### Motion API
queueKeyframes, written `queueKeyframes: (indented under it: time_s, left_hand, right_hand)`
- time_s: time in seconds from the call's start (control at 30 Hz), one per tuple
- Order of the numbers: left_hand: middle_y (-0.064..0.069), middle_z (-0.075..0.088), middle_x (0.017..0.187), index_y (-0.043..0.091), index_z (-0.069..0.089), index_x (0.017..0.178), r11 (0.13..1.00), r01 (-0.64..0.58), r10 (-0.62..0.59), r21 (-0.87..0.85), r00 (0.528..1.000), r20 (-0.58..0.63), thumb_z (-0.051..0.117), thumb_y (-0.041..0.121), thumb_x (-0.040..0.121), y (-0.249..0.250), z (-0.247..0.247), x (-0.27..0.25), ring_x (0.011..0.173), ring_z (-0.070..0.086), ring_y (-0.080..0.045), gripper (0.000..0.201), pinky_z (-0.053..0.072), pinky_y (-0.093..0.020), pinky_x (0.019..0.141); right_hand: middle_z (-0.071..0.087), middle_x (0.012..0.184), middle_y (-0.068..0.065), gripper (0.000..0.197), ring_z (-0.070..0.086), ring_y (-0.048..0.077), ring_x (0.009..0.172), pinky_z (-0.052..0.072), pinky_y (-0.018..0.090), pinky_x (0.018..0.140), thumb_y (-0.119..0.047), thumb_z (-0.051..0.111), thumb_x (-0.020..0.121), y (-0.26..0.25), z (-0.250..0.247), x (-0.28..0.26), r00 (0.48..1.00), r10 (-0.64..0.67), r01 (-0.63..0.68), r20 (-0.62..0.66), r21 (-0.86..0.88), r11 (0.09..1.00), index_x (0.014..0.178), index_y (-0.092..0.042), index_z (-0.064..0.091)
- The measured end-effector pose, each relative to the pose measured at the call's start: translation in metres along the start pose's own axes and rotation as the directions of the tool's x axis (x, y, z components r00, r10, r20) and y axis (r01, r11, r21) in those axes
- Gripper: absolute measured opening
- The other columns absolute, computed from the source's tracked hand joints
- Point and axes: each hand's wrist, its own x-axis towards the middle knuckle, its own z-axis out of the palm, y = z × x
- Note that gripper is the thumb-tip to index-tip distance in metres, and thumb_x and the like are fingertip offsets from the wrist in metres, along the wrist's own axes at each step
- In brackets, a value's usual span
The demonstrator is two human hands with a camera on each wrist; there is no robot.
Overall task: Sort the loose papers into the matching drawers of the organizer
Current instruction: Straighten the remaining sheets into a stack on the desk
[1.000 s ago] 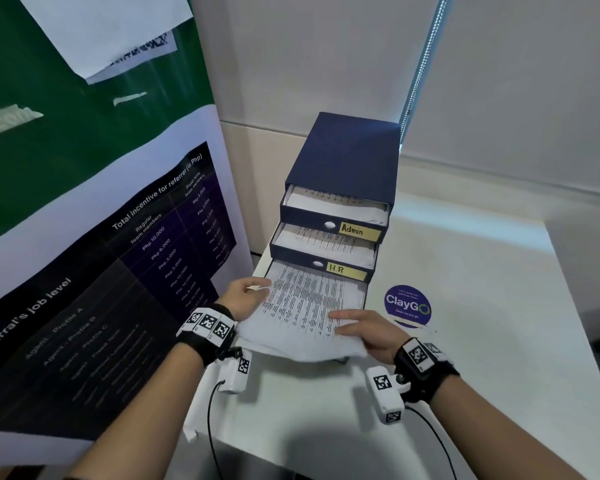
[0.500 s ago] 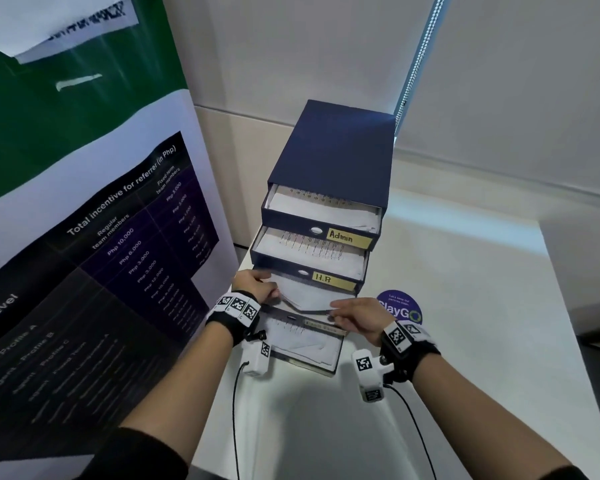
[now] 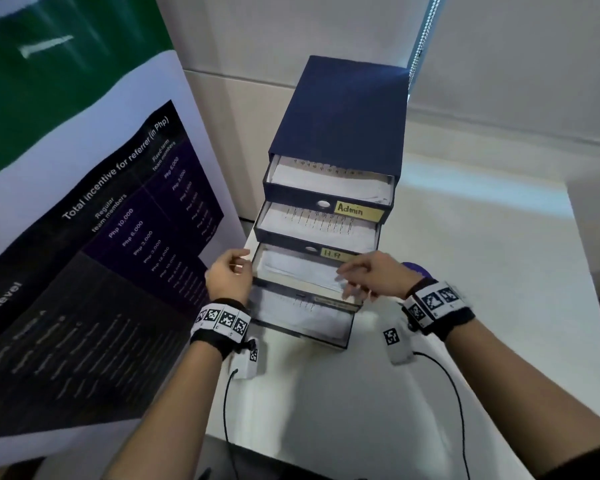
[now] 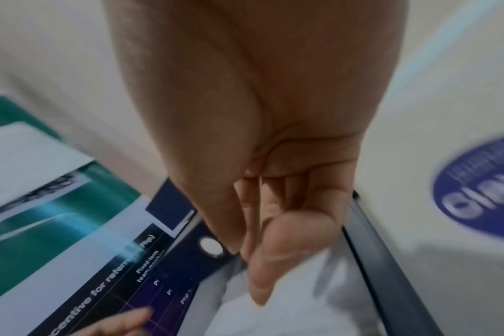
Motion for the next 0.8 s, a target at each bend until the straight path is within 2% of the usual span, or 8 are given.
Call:
queueKeyframes:
  time_s: [0.1,0.2,0.27,0.33,0.43,0.53,0.67,0.8]
  left_hand:
    - [-0.015,0.048,0.13,0.018,0.053,0.134,0.958,0.286,-0.287,-0.008,0.957,-0.036,0.067,0.027,0.089,-0.043,-0.011,-0.015,0.107,0.057,-0.032,0.048,0.044,-0.031,0.09]
    - [-0.011,0.039,0.146,0.018,0.024,0.153,0.702,0.678,-0.626,-0.217,0.734,0.264,0.055,0.039,0.096,-0.079,-0.001,-0.035,0.128,0.047,-0.04,0.068,0.05,-0.05,0.097]
    - [-0.01,0.04,0.146,0.021,0.022,0.153,0.538,0.777,-0.652,-0.327,0.63,0.422,0.048,0.05,0.097,-0.079,0.011,-0.053,0.126,0.048,-0.039,0.069,0.059,-0.047,0.078]
    - [-0.009,0.033,0.154,0.025,0.019,0.154,0.497,0.774,-0.627,-0.392,0.632,0.455,0.045,0.068,0.09,-0.065,0.029,-0.065,0.13,0.045,-0.037,0.081,0.059,-0.044,0.077]
    - [-0.004,0.015,0.163,0.024,0.001,0.157,0.345,0.755,-0.679,-0.558,0.611,0.407,0.046,0.091,0.069,-0.021,0.043,-0.07,0.146,0.026,-0.036,0.12,0.033,-0.056,0.112]
    - [-0.007,0.007,0.165,0.012,0.005,0.157,0.27,0.685,-0.74,-0.677,0.597,0.309,0.037,0.079,0.086,0.013,0.05,-0.061,0.152,0.008,-0.03,0.102,0.007,-0.05,0.122]
    - [-0.009,0.008,0.165,0.016,0.002,0.157,0.448,0.661,-0.63,-0.602,0.711,0.312,0.009,0.106,0.05,0.033,0.073,-0.052,0.151,0.011,-0.033,0.14,0.015,-0.054,0.121]
    - [-0.009,0.002,0.165,0.013,0.002,0.157,0.368,0.678,-0.649,-0.636,0.677,0.346,0.029,0.09,0.076,0.076,0.083,-0.054,0.152,0.008,-0.029,0.115,0.01,-0.05,0.122]
  right_hand:
    - [0.073,0.087,-0.007,0.017,0.067,0.009,0.074,0.044,0.007,0.06,-0.024,0.064,0.094,-0.022,-0.013,-0.011,0.972,-0.199,0.148,-0.121,-0.338,0.929,0.108,-0.02,0.072]
    - [0.071,0.088,-0.006,0.014,0.064,0.009,0.077,0.05,0.019,0.072,-0.02,0.065,0.091,-0.046,-0.02,-0.016,0.88,-0.4,0.234,-0.255,-0.499,0.834,0.101,-0.021,0.075]
    - [0.071,0.09,-0.005,0.012,0.063,0.01,0.079,0.054,0.03,0.079,-0.019,0.068,0.088,-0.06,-0.027,-0.016,0.75,-0.534,0.299,-0.389,-0.521,0.799,0.096,-0.021,0.076]
    - [0.067,0.103,-0.001,0.019,0.062,0.016,0.094,0.052,0.036,0.088,-0.03,0.073,0.084,-0.069,-0.04,-0.011,0.65,-0.608,0.292,-0.457,-0.588,0.754,0.101,-0.022,0.074]
    - [0.048,0.14,0.012,0.074,0.045,0.031,0.128,0.039,0.043,0.108,-0.054,0.081,0.069,-0.071,-0.055,0.003,0.759,-0.549,0.148,-0.35,-0.728,0.669,0.133,-0.023,0.057]
    - [0.016,0.161,0.015,0.124,0.021,0.038,0.146,0.026,0.05,0.118,-0.072,0.077,0.06,-0.06,-0.056,0.016,0.871,-0.398,-0.039,-0.289,-0.848,0.529,0.156,-0.025,0.014]
    - [0.006,0.164,0.016,0.132,0.013,0.04,0.148,0.021,0.052,0.119,-0.08,0.07,0.058,-0.052,-0.064,0.028,0.89,-0.344,-0.137,-0.299,-0.896,0.423,0.157,-0.025,0.001]
    - [-0.006,0.163,0.018,0.144,0.002,0.044,0.148,0.014,0.057,0.117,-0.092,0.062,0.046,-0.057,-0.067,0.035,0.918,-0.291,-0.139,-0.269,-0.907,0.398,0.156,-0.03,-0.008]
